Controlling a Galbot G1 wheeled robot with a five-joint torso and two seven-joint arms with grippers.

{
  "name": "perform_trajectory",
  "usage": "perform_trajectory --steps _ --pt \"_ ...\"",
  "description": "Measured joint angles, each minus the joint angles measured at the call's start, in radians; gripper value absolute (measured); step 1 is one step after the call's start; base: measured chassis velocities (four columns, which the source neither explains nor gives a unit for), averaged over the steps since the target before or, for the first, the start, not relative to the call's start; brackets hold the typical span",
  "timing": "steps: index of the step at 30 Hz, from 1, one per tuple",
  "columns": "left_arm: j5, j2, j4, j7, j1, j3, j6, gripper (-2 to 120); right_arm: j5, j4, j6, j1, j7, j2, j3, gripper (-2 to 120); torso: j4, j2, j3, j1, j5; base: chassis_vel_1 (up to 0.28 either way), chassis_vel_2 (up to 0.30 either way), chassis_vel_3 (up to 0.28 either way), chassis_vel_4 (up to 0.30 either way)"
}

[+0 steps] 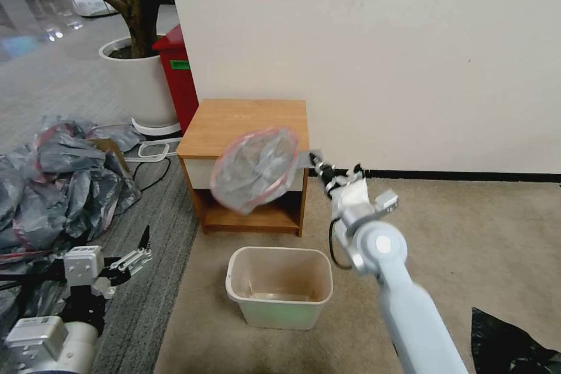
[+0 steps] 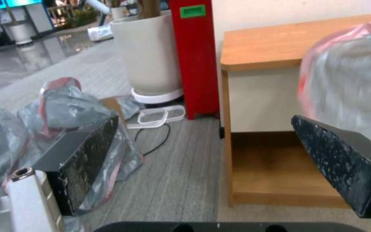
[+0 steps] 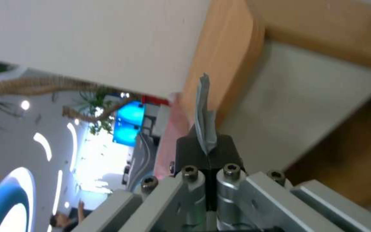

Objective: Pick up the garbage bag from the table and place it over the trash can.

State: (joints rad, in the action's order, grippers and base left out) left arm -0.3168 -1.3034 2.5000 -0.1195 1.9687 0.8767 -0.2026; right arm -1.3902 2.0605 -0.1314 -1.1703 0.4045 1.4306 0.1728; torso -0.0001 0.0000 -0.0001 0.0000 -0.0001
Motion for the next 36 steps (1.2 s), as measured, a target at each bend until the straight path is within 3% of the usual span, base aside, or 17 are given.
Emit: perform_trajectory --steps 10,15,29,36 --pt "0.002 0.006 0.0 -0.002 -0.009 -0.025 -0.003 100 0.072 0.1 0.012 -0.136 0.068 -0.054 -0.12 0 0.0002 0.0 0.0 0.0 0.0002 0.0 0.0 0.0 0.0" --pt "0.008 0.006 0.0 -0.002 -0.017 -0.034 -0.003 100 0.106 0.133 0.011 -0.239 0.069 -0.118 -0.109 0 0.0 0.0 0.0 0.0 0.0002 0.0 0.0 0.0 0.0" --pt "0.04 -0.003 0.0 -0.009 -0.02 -0.075 -0.007 100 0.176 0.14 -0.002 -0.38 0.05 -0.134 -0.055 0 0.0 0.0 0.0 0.0 0.0002 0.0 0.0 0.0 0.0" --pt "0.04 -0.003 0.0 -0.009 -0.019 -0.081 -0.01 100 0.187 0.144 -0.013 -0.401 0.048 -0.138 -0.045 18 0.0001 0.0 0.0 0.0 0.0 0.0 0.0 0.0 0.0"
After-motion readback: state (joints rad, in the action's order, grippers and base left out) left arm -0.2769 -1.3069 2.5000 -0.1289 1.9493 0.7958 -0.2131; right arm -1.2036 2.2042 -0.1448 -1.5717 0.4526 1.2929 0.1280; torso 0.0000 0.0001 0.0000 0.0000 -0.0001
